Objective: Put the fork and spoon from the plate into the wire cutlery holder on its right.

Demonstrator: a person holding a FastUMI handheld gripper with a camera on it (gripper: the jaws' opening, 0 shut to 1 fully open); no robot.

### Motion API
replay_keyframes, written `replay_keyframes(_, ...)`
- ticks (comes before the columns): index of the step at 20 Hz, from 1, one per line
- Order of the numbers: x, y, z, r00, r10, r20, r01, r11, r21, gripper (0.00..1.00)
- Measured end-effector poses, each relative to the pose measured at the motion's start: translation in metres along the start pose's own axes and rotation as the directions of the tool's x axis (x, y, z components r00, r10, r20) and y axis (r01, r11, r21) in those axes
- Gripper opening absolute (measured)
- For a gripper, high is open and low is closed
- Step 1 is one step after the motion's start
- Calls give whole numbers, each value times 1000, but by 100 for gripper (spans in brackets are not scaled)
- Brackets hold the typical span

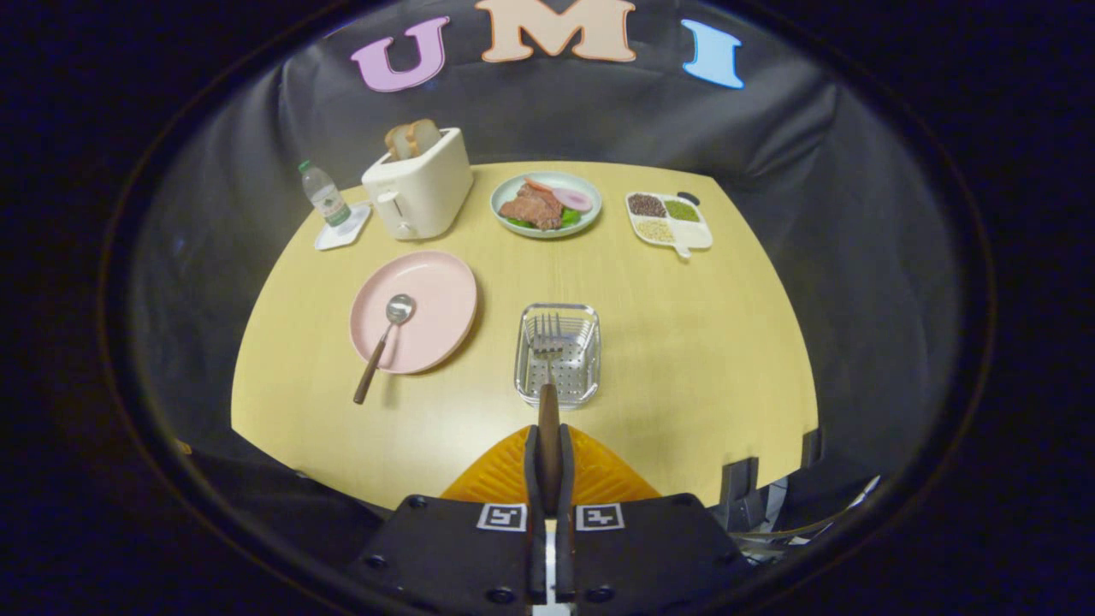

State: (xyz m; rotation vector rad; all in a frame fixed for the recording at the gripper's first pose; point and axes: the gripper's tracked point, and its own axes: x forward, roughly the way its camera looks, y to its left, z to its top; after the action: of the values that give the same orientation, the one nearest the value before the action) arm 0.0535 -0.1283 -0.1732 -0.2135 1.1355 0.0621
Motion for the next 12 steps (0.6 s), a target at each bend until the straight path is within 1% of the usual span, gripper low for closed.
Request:
replay_keyframes(3,12,-6,1,998,-33,-50,33,999,-17,7)
replay_keyframes(7,20,1,2,992,-15,-122,15,1000,0,8)
replay_keyframes(12,27,0,-4,988,-32,-148,34,999,7,11)
